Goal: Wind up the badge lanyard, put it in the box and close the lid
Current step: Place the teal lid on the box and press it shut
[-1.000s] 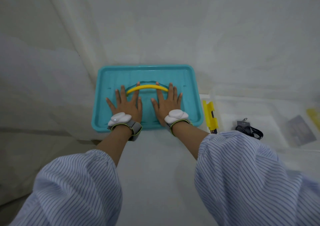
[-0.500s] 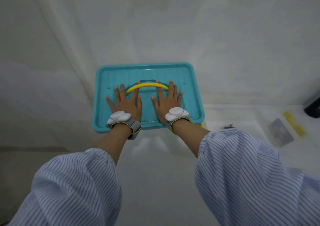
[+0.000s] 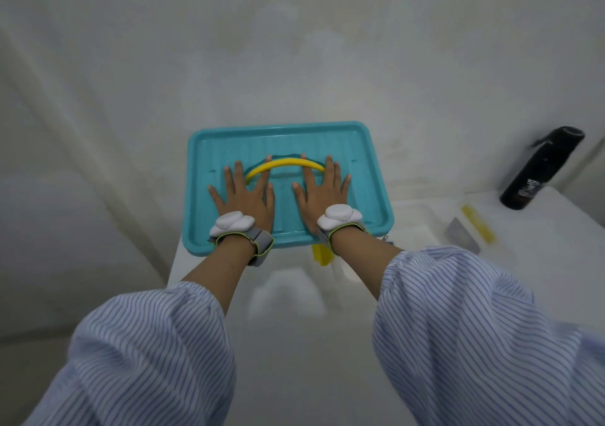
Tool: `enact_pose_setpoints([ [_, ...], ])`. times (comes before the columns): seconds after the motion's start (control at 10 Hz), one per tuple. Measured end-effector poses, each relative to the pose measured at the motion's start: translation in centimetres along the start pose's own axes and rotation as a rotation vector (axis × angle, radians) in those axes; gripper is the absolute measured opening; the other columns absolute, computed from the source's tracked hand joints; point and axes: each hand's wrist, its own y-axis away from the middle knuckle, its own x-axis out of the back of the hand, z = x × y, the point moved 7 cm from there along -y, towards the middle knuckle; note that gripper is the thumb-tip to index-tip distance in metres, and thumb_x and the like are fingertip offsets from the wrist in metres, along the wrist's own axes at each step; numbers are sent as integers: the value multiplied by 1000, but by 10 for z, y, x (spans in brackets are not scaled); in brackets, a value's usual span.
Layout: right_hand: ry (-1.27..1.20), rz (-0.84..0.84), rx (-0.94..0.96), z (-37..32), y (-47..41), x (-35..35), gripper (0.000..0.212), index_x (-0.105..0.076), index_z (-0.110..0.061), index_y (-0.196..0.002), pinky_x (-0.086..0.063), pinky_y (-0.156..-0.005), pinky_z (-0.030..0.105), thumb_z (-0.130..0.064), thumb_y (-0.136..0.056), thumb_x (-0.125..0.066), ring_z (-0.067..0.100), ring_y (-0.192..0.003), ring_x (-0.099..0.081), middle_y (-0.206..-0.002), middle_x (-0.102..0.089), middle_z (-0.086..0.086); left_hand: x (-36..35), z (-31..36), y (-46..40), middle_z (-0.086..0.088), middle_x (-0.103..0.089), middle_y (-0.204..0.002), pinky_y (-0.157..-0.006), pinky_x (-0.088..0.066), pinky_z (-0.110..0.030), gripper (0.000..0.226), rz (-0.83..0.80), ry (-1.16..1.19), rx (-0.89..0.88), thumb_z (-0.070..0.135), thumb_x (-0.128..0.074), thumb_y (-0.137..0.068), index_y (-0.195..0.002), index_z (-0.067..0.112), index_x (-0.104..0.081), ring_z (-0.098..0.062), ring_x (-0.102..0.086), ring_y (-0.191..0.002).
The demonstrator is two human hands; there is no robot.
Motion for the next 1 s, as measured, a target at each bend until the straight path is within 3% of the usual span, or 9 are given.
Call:
enact_pose_setpoints([
  [0.6,28,3,-145,150,22,54,56,0,-34,-151,4,-118,55,-47,-100,-21,34,-148,3,-160,4,17,-41,151,21,-5,2,-160,-117,3,-57,49,-60,15,-141,44,-16,-99,-144,48,1,-28,4,-147],
  [1.0,46,-66,-167,222,27,50,55,2,-35,-150,3,-118,56,-47,-101,-20,33,-148,3,-160,6,15,-80,206,39,-7,-1,-160,-115,4,-58,47,-106,24,-123,44,-17,-99,-143,51,-2,-29,4,-147],
])
